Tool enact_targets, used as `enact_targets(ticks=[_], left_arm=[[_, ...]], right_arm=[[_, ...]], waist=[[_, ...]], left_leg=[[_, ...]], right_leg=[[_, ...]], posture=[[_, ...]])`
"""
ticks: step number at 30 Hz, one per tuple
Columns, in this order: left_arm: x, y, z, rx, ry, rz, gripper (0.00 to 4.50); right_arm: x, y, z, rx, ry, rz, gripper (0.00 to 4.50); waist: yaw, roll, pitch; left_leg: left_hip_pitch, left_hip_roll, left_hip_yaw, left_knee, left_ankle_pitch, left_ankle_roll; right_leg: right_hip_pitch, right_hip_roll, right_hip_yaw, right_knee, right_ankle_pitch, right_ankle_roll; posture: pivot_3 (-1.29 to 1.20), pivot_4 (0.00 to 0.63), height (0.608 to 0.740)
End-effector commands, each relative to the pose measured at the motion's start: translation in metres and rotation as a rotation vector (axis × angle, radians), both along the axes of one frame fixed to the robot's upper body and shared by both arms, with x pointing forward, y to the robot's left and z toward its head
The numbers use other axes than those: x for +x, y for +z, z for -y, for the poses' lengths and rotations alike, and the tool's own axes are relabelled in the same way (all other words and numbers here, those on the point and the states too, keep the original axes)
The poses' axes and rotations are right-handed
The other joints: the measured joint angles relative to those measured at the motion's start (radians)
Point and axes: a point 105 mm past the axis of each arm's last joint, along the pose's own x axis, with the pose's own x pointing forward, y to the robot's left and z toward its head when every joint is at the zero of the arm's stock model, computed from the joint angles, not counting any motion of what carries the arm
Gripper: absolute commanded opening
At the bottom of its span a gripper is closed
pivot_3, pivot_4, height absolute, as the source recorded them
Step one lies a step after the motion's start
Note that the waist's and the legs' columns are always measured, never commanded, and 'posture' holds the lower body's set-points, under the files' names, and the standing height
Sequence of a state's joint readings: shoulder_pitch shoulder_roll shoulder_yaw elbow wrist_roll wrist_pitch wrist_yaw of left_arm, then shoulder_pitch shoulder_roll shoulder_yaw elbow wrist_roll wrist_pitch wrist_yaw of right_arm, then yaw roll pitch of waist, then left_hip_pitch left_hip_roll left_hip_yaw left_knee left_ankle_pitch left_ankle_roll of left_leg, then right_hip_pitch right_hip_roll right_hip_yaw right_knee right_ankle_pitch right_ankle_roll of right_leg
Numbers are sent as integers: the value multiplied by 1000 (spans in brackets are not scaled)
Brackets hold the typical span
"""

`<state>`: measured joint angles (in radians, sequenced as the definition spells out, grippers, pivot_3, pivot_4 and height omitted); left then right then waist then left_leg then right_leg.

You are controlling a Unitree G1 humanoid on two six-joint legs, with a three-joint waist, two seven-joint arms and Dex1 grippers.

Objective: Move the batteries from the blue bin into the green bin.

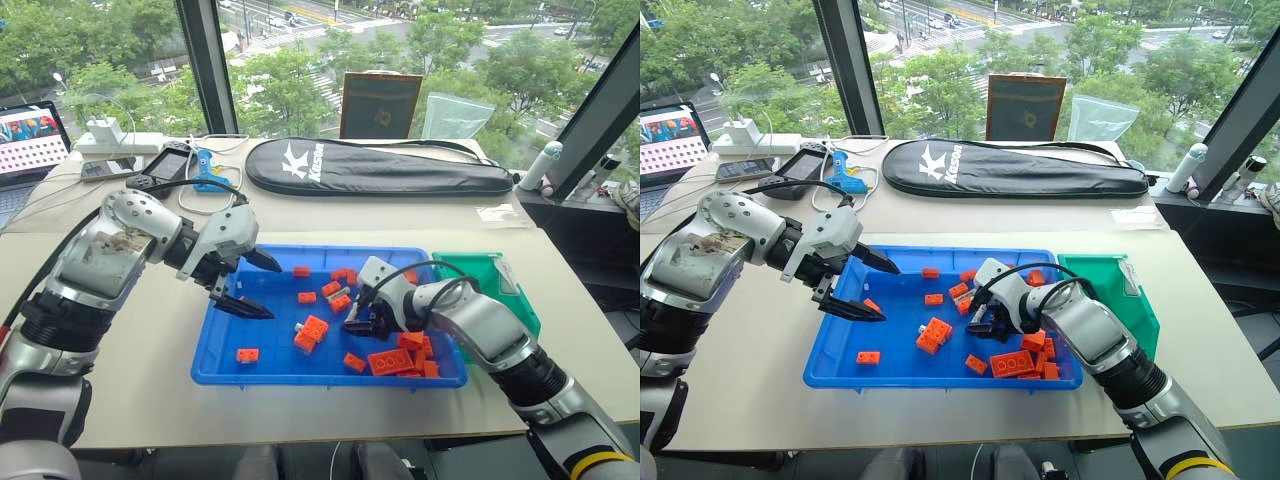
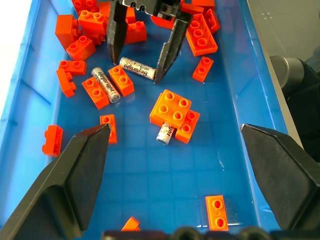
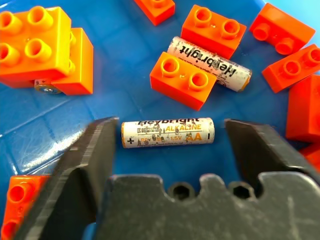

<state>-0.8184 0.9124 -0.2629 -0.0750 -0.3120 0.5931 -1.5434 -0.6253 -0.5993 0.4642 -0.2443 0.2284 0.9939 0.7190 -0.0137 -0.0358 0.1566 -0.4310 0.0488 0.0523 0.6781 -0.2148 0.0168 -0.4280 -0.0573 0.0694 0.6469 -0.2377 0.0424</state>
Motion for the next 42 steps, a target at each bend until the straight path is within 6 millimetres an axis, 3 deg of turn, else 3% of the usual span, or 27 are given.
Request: enact_targets(ticks=[1, 6, 8, 9, 11, 14, 19, 22, 30, 39, 40, 42], left_arm=[[-2, 7, 0, -4, -13, 24, 4500], [-3, 9, 4, -27, -32, 13, 4500], [-4, 16, 11, -87, -50, -2, 4500], [-5, 20, 16, -116, -60, -10, 4500], [-7, 28, 26, -180, -96, -25, 4500], [-5, 41, 35, -259, -108, -34, 4500], [2, 62, 50, -391, -119, -11, 4500], [6, 66, 57, -421, -116, 8, 4500], [7, 65, 72, -484, -107, -14, 4500], [7, 61, 71, -492, -68, -16, 4500], [8, 61, 70, -491, -61, -13, 4500], [9, 60, 68, -483, -43, -5, 4500]], right_arm=[[0, 22, 2, 6, 29, 66, 2515], [-6, 68, 10, 92, 39, 112, 2515], [-6, 91, 23, 126, 9, 142, 2515], [-6, 103, 32, 130, -12, 167, 2515], [0, 131, 73, 91, -128, 252, 2515], [-2, 145, 117, -8, -227, 307, 2515], [-21, 140, 157, -169, -153, 321, 2515], [-29, 119, 178, -267, -131, 254, 2515], [-24, 83, 192, -306, -71, 194, 2515], [-4, 62, 200, -368, -51, 175, 2515], [-1, 64, 200, -376, -55, 189, 3518], [6, 75, 198, -377, -67, 232, 4084]], waist=[[0, 0, 0], [1, 0, 0], [1, 0, 0], [1, 0, 0], [12, 0, 1], [24, 0, 1], [22, 0, 1], [11, 1, 1], [-8, 1, 1], [-4, 1, 1], [-3, 1, 1], [-4, 1, 1]], left_leg=[[0, 0, 0, 0, 0, 0], [0, 0, 0, 0, 0, 0], [0, 0, 0, 0, 0, 0], [0, 0, 0, 0, 0, 0], [0, 0, 0, 0, 0, 0], [-2, -2, 0, 1, 0, 0], [0, -1, 0, 0, -1, 2], [0, -1, 0, 0, -1, 2], [5, -1, 0, 0, -1, 2], [5, -2, 1, 1, -1, 2], [5, -2, 1, 1, -1, 2], [5, -2, 1, 0, -1, 2]], right_leg=[[0, 0, 0, 0, 0, 0], [0, 0, 0, 0, 0, 0], [0, 0, 0, 0, 0, 0], [0, 0, 0, 0, 0, 0], [0, -1, -1, 0, 0, 0], [0, -2, 0, -2, 0, 1], [1, -1, 0, -3, -1, 1], [1, -1, 0, -2, -1, 1], [4, -1, 2, 0, -1, 1], [4, -1, 3, -1, -1, 1], [4, -1, 2, -1, -1, 1], [4, -1, 2, -1, -1, 1]], posture=[[0, 150, 740], [0, 150, 740], [0, 150, 740], [0, 150, 740], [0, 150, 740], [0, 150, 740], [0, 150, 740], [0, 150, 740], [0, 150, 740], [0, 150, 740], [0, 150, 740], [0, 150, 740]])
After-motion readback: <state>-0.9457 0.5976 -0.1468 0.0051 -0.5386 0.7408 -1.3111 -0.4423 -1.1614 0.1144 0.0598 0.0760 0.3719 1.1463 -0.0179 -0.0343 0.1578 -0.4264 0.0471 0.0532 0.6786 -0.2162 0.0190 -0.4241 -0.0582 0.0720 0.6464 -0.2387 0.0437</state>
